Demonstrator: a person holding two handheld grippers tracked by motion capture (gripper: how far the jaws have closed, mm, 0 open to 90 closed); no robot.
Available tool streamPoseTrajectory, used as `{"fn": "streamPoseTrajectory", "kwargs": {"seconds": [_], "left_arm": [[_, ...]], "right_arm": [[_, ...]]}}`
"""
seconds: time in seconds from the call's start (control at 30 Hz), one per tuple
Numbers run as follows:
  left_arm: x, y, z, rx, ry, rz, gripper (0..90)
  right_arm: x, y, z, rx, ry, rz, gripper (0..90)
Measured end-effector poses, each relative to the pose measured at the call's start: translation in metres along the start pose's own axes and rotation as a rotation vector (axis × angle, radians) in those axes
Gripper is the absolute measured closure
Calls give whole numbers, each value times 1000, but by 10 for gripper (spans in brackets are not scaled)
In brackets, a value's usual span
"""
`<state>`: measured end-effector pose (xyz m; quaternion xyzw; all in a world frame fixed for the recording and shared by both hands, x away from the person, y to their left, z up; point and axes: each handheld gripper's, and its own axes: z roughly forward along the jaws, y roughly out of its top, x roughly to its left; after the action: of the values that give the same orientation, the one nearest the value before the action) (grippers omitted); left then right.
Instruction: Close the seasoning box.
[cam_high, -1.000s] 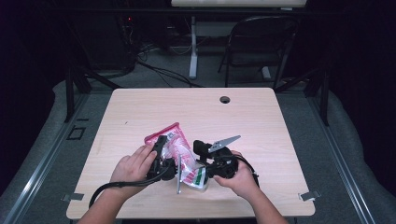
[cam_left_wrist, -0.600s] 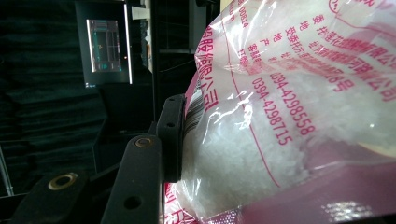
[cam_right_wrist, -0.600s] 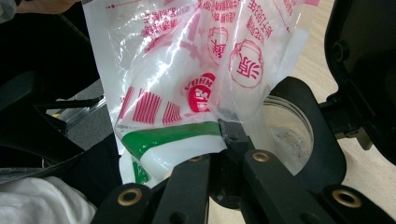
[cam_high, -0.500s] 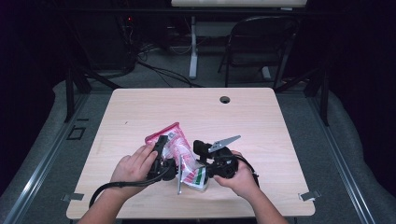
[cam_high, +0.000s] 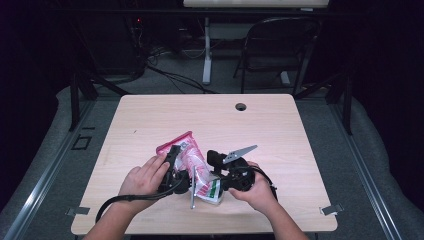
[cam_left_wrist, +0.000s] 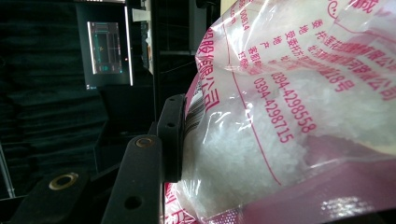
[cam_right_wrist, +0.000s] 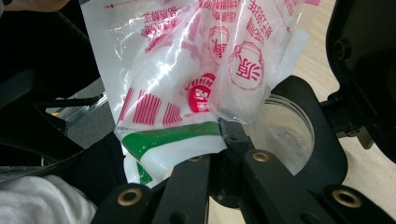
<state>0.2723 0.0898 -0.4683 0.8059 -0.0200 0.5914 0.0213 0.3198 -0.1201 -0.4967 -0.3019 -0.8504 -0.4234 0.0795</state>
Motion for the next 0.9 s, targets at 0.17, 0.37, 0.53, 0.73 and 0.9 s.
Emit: {"fn": "streamPoseTrajectory", "kwargs": {"seconds": [0.17, 0.37, 0.53, 0.73, 0.9], "left_arm": [[0, 1, 0, -4, 3, 4, 640], [1, 2, -1, 2, 1, 12, 640], [1, 3, -1, -2, 2, 10, 641], [2, 4, -2, 0, 3, 23, 642], [3, 5, -2, -5, 8, 28, 643]], "right_arm": [[0, 0, 0, 2, 0, 0, 900], [0, 0, 0, 1, 0, 0, 900], [0, 0, -1, 4, -1, -1, 900], [-1, 0, -1, 7, -4, -4, 900], [-1, 0, -1, 8, -4, -4, 900]]}}
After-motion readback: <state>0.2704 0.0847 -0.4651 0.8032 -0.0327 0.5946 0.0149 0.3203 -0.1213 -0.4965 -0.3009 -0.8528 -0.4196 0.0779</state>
